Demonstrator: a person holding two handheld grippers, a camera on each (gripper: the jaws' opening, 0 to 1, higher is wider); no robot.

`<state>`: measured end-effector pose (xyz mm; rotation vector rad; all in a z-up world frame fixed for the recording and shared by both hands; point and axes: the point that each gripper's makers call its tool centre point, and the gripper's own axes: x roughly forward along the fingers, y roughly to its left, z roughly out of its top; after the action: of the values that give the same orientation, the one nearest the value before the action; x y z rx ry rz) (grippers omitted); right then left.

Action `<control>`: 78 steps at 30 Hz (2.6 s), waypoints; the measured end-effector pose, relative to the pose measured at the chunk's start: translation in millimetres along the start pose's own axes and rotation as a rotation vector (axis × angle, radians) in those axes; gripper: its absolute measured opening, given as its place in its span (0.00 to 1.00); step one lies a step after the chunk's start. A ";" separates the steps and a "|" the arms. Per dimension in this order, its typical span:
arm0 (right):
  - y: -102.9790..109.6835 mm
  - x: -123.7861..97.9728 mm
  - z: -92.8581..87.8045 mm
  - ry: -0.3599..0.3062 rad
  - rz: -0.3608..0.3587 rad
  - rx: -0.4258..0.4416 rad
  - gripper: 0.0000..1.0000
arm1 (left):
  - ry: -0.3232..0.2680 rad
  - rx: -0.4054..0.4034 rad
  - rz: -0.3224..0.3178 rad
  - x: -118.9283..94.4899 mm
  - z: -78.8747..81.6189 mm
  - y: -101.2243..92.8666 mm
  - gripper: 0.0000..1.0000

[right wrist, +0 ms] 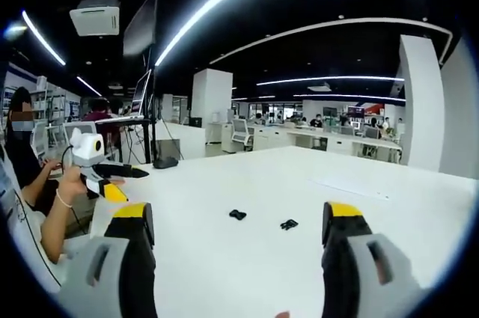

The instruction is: Snap the two parts of the plastic buckle together until the buckle closes and remains connected.

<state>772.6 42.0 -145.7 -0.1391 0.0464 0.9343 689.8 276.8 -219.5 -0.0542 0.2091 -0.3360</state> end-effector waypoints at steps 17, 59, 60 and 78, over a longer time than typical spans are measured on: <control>-6.0 23.1 -10.5 0.010 0.036 0.028 0.93 | -0.006 0.029 -0.041 11.4 14.8 -7.5 0.90; -21.9 91.8 -57.5 0.102 0.119 0.046 0.91 | 0.009 0.050 -0.070 19.4 16.6 -13.9 0.89; -22.4 93.7 -58.2 0.105 0.118 0.042 0.91 | 0.010 0.050 -0.071 19.5 16.6 -13.8 0.89; -8.8 114.9 -68.2 0.156 0.151 0.048 0.89 | 0.039 0.046 -0.091 31.6 9.2 -18.2 0.89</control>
<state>849.4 119.0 -223.8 -0.1660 0.2262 1.0707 715.1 249.3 -215.1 -0.0114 0.2377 -0.4324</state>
